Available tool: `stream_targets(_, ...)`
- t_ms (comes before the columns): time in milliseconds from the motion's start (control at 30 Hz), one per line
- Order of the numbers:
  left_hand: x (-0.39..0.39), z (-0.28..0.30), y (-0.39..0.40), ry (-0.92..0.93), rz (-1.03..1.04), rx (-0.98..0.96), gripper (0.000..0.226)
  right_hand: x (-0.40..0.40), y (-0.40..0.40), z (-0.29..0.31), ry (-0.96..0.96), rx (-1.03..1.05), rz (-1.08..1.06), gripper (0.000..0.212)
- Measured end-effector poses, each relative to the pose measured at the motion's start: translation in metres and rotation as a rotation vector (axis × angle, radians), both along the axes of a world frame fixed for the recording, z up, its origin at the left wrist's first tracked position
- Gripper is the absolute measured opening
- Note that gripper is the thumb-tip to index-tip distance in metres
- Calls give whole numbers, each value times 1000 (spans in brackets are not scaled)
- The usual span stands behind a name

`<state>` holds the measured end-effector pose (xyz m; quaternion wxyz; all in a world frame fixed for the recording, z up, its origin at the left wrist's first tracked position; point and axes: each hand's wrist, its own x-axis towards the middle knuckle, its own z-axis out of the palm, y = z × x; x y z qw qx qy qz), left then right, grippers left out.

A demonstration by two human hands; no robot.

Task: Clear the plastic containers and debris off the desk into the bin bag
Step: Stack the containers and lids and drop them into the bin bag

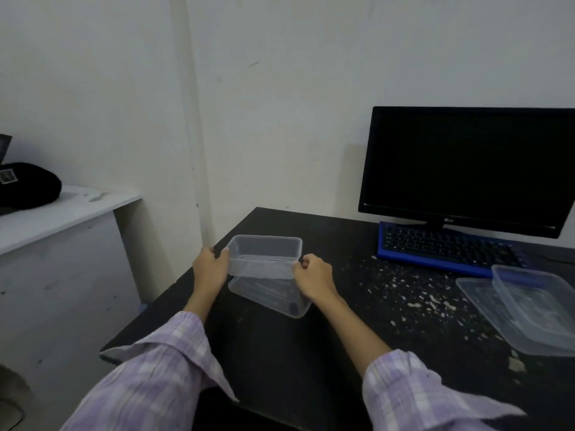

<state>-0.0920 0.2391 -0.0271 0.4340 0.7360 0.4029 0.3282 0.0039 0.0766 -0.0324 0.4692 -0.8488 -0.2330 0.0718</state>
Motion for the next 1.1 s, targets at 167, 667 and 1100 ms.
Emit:
stream_targets(167,20,-8,9,-60,-39,-48,35,15,12,-7,61,55,27,22)
stream_targets(667,63,8,-94,-102,-278,-32,27,34,-114,8,-24,95,-226,21)
stream_targets(1100,122,-13,-206,-17,-637,-159,23,57,-238,-2,-37,-50,-478,21)
